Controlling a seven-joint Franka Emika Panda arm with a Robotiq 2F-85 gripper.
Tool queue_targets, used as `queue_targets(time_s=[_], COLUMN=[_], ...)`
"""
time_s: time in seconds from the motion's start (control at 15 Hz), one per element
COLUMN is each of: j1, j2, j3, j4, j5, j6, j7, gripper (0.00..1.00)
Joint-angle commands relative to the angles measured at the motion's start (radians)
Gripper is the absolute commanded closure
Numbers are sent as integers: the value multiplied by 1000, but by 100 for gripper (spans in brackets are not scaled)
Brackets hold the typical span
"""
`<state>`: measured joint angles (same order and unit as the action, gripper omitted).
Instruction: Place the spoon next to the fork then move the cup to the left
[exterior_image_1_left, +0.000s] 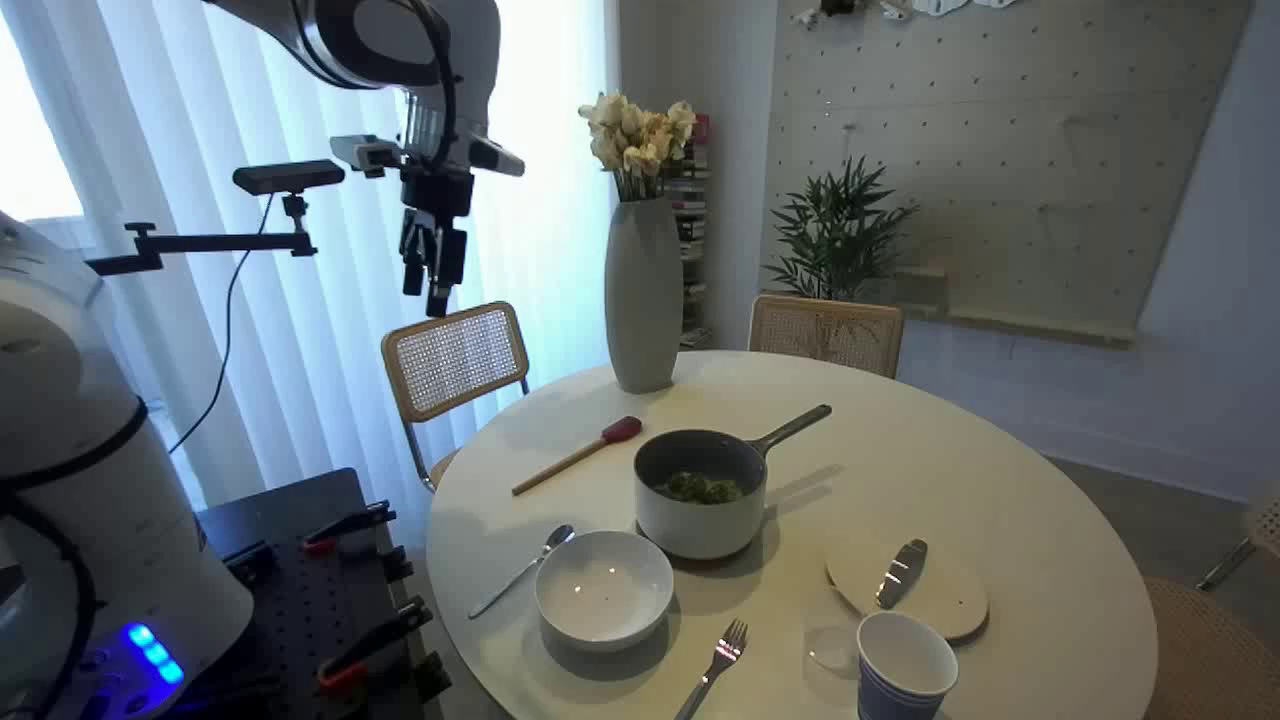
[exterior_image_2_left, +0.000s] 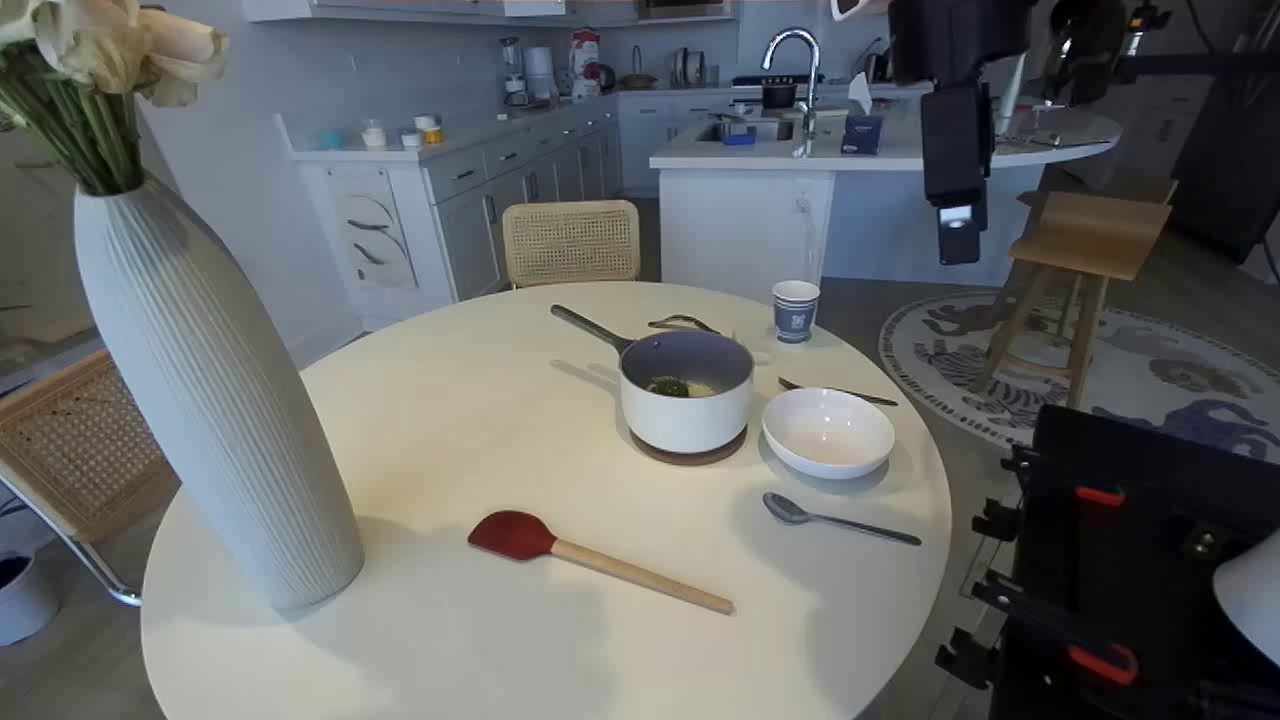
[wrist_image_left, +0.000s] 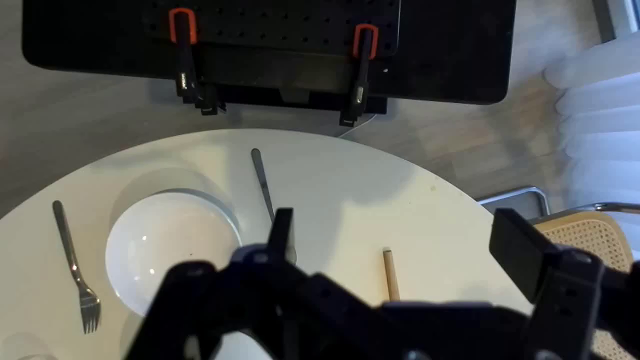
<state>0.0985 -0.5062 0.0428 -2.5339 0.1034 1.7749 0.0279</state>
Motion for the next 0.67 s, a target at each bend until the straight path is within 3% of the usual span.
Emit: queue_targets(time_s=[0.0,0.27,0.6], j1=[-10,-3,3], j2=[0,41,168], j3=[8,27,46], j4=[1,8,16], j5=[3,-5,-47], j6=[-2,20,131], j7=[-4,9,-35], gripper=[0,0,0])
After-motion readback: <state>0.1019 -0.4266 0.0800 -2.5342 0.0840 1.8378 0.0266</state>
